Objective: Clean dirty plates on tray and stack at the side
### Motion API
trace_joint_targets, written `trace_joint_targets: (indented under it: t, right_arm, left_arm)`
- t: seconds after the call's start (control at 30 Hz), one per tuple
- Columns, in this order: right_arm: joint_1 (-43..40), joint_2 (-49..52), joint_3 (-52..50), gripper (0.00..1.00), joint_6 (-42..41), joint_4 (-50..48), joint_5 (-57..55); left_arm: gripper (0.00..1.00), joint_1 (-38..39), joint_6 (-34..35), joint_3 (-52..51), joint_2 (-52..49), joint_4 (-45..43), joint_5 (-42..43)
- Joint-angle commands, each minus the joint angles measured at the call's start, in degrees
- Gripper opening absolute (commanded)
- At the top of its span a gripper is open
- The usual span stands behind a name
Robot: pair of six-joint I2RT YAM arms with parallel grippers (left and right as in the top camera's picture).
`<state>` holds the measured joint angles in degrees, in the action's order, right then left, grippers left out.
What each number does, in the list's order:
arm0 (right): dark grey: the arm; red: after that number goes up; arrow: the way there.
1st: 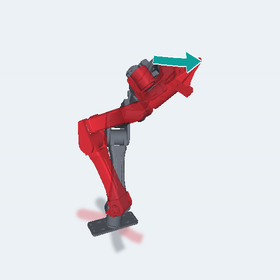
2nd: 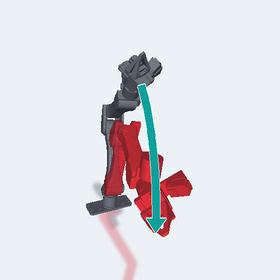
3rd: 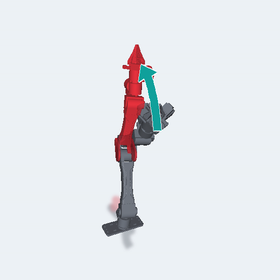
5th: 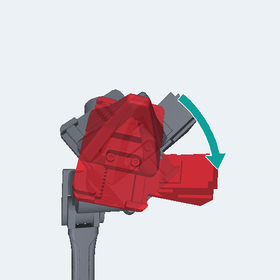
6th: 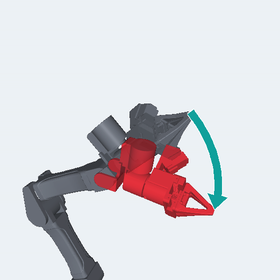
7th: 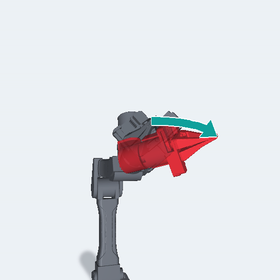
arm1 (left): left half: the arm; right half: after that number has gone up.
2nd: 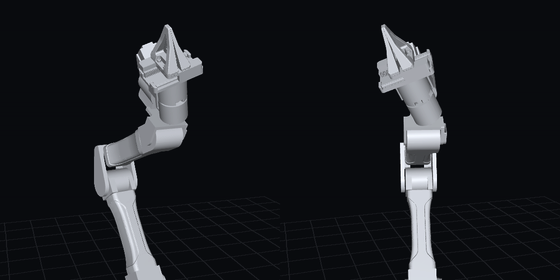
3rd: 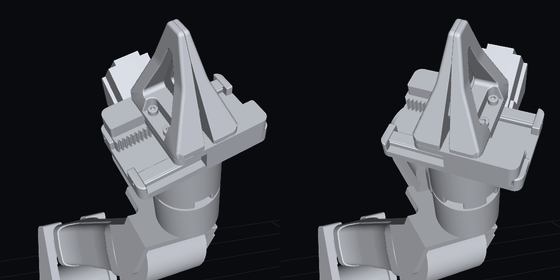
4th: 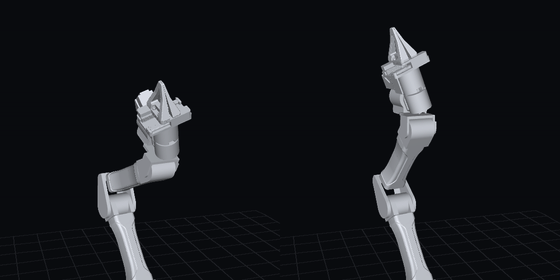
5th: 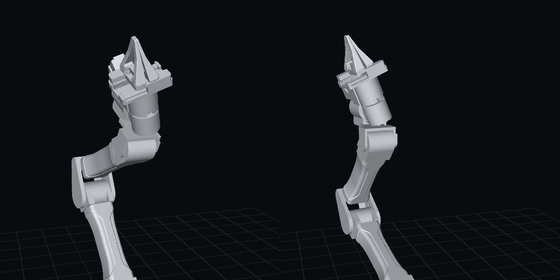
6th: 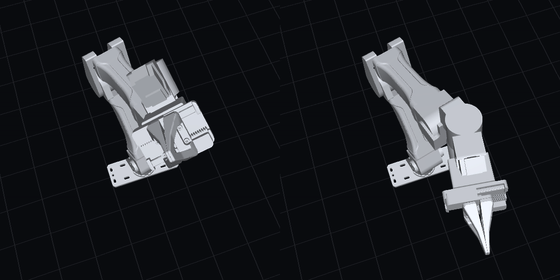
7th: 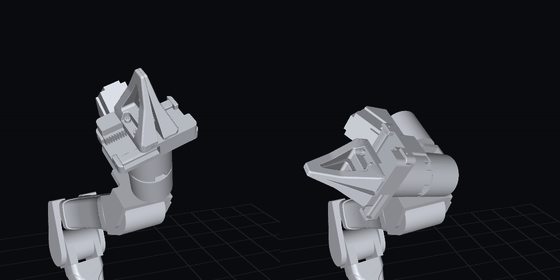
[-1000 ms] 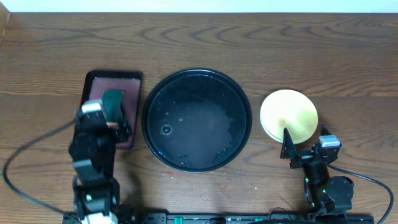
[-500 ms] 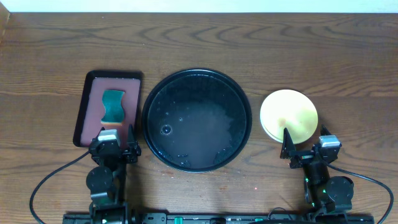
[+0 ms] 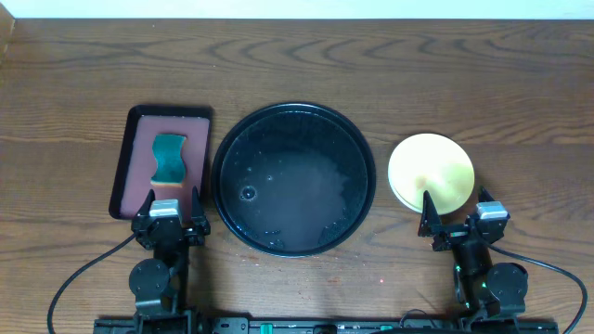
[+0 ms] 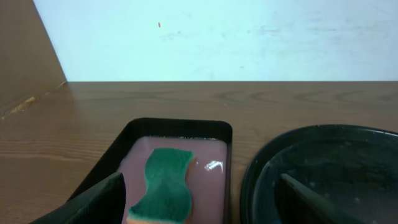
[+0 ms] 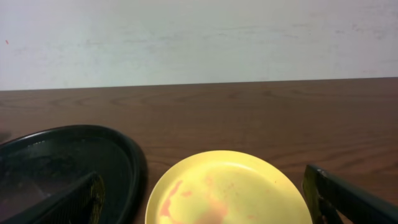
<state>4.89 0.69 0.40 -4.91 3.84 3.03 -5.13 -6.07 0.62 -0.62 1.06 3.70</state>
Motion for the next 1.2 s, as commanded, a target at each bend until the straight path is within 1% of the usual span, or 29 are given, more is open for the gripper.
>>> trace_joint_targets:
  t: [0.0,1.17]
  right_arm:
    - [0.09,-0.37,-0.09,0.99,0.72,0.24,0.24]
    - [0.09,-0.37,-0.09,0.99,0.72,0.24,0.24]
  left_arm:
    - [0.77,0.22,-0.76,-0.39,0.52,2.75,0.15]
    - [0.77,0.22,-0.76,-0.39,-1.22,2.73,0.15]
